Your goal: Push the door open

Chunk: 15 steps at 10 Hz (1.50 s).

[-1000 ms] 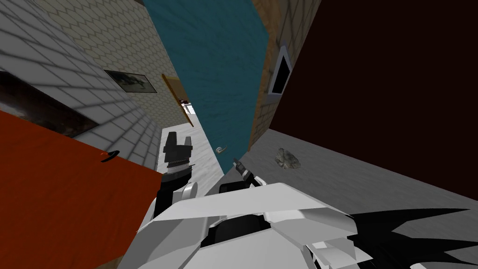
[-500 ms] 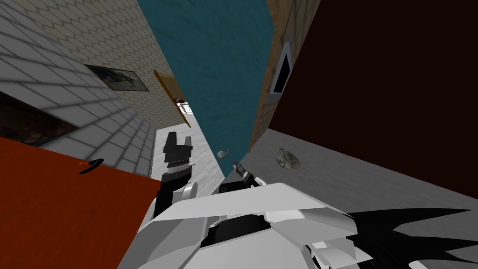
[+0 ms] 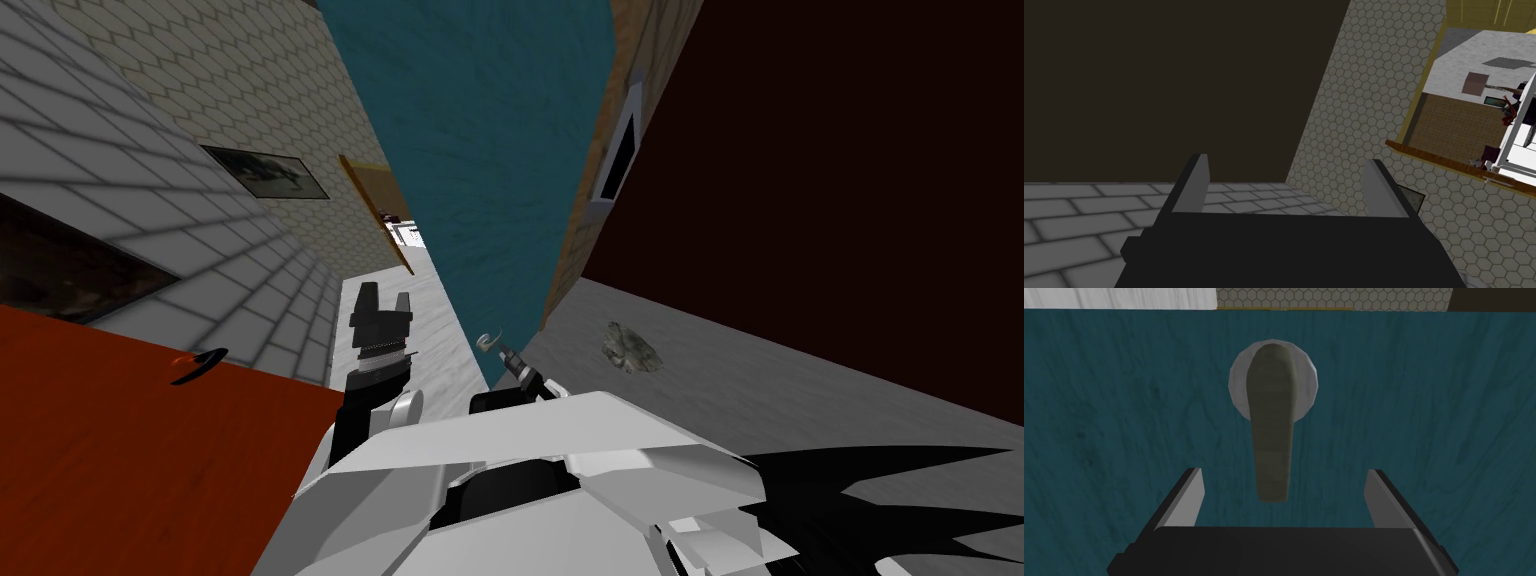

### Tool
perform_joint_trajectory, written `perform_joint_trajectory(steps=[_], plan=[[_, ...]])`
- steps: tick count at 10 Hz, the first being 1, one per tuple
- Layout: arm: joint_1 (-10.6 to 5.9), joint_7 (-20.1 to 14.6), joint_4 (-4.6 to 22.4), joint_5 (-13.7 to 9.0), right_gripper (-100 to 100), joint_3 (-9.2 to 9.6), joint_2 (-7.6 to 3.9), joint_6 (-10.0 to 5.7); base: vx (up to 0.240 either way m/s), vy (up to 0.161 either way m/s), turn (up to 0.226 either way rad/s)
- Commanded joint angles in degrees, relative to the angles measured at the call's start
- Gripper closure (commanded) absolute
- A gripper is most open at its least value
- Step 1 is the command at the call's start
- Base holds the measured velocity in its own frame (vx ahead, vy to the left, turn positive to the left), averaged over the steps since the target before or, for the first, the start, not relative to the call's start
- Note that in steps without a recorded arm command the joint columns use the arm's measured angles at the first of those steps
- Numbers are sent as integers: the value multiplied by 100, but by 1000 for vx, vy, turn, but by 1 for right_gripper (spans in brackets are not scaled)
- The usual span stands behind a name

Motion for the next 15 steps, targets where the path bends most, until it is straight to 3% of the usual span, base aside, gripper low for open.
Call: perform_joint_trajectory(steps=[1,4,5,10,11,15], plan=[[-14,22,54,-3,-100,-26,40,-8,144,129,21],[-28,38,101,-6,-100,-50,75,-10,121,96,31],[-28,38,101,-6,100,-50,75,-10,-12,-6,-10],[-28,38,101,-6,100,-50,75,-10,-15,-12,1],[-17,51,80,-22,-100,-95,68,18,-84,-29,-81],[6,76,39,-56,-100,-186,57,75,-173,-51,-67]])
